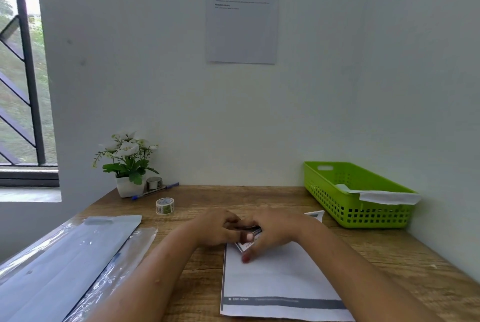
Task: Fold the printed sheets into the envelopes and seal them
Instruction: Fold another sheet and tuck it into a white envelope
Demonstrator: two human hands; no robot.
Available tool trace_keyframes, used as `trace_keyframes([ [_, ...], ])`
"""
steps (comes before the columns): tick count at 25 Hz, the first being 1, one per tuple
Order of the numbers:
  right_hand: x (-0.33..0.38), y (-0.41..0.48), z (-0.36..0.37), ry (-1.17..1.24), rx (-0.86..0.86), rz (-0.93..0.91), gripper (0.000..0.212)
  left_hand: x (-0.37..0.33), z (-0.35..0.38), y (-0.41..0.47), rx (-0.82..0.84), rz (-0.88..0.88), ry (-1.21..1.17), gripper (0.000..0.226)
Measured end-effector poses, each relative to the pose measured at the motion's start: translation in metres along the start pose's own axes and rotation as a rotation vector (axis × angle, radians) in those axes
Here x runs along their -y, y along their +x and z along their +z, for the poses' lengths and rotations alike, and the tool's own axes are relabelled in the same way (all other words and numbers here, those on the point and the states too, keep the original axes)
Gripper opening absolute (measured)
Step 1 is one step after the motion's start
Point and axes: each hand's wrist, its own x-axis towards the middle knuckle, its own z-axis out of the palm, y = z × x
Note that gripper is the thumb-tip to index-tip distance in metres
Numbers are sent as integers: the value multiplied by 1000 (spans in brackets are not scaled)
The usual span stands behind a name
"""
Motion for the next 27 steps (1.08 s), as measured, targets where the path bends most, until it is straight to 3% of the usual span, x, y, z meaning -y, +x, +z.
trace_keyframes([
  [2, -2, 1, -3, -53, -58, 6, 61, -3, -3, -3, -12, -14, -90, 51],
  [5, -12, 4, -5, -211, -375, -2, 39, -3, -5, -4, -21, -25, -211, 82],
  [8, -17, 6, -4, -304, -603, -39, 29, -9, -6, -4, -69, -40, -271, 62],
  [11, -14, 8, 1, -340, -660, -133, 31, -7, -5, -4, -106, -4, -225, 52],
  [13, -8, 9, 5, -335, -651, -175, 30, -6, -6, -6, -135, -5, -275, 65],
  [17, 1, 8, 9, -336, -577, -138, 35, -11, -10, -13, -99, -91, -457, 58],
  [21, 9, -1, 6, -305, -357, -57, 28, -8, -9, -9, -26, -49, -274, 79],
  [24, 8, 0, 5, -243, -218, -15, 40, -5, -7, -6, 33, -59, -209, 74],
  [27, 3, 4, 6, -54, 54, 48, 57, -9, -8, -9, 89, -51, -225, 74],
])
